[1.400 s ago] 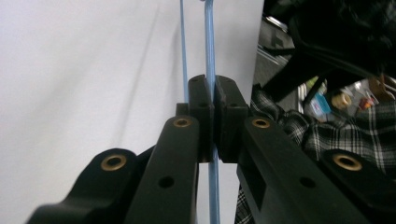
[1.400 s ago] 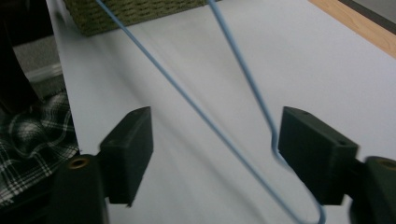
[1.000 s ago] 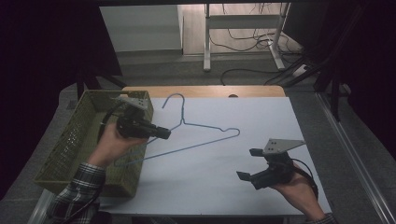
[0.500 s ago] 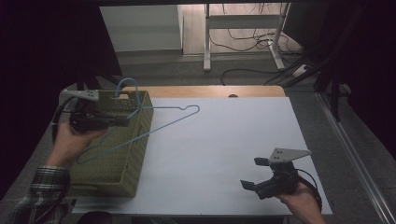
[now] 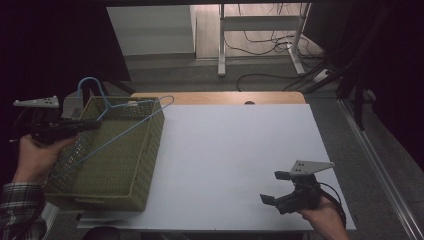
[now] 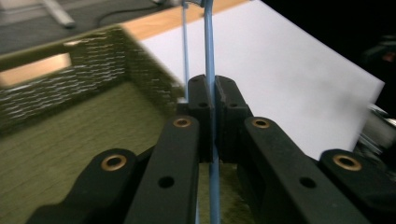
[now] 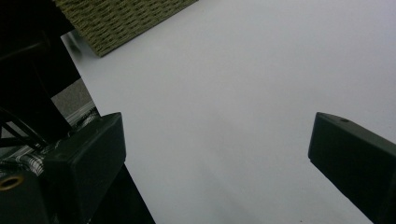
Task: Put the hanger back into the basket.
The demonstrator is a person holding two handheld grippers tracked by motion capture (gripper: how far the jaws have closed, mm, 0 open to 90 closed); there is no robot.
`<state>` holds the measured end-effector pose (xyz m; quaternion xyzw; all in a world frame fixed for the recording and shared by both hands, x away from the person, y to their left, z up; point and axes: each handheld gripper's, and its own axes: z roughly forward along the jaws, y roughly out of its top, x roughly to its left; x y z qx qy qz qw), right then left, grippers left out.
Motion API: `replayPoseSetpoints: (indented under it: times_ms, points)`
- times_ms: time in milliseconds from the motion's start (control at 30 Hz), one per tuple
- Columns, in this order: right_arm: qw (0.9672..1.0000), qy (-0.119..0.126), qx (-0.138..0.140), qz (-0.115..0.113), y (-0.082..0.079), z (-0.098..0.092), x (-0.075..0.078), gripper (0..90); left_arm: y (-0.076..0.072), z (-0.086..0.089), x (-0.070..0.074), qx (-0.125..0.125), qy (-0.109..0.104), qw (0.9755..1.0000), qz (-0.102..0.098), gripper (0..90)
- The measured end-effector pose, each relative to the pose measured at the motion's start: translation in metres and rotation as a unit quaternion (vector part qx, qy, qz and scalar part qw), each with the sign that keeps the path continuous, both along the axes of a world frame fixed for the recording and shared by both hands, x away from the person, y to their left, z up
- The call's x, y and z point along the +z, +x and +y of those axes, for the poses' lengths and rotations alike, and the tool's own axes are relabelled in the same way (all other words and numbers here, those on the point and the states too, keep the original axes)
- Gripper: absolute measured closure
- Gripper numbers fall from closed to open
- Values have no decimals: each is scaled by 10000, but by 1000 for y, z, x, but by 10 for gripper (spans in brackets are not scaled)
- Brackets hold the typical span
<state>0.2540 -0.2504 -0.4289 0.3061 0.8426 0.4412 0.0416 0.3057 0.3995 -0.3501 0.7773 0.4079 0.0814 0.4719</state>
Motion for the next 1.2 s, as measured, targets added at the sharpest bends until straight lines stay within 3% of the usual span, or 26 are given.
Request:
replayPoseSetpoints:
  times_ms: [200, 267, 367, 667, 900, 1200]
  points:
    - [10000, -22, 4, 34, 1, -1, -2, 38, -4, 23, -16, 508, -69, 9986, -125, 875]
    - [10000, -22, 3, 39, 1, -2, -2, 39, -4, 30, -22, 616, -178, 9979, -95, 874]
    - [10000, -39, 16, 61, 1, -2, -3, 40, -4, 33, -31, 771, -71, 9970, -90, 874]
    - [9999, -117, 62, 100, 1, -1, -7, 44, 4, 28, -60, 857, 39, 9963, 11, 874]
    - [9997, -174, 86, 137, 2, -1, -9, 45, 7, 27, -82, 887, 1, 9961, 34, 874]
    - [9994, -244, 138, 209, 2, 2, -13, 47, 9, 24, -99, 941, 456, 9943, 199, 873]
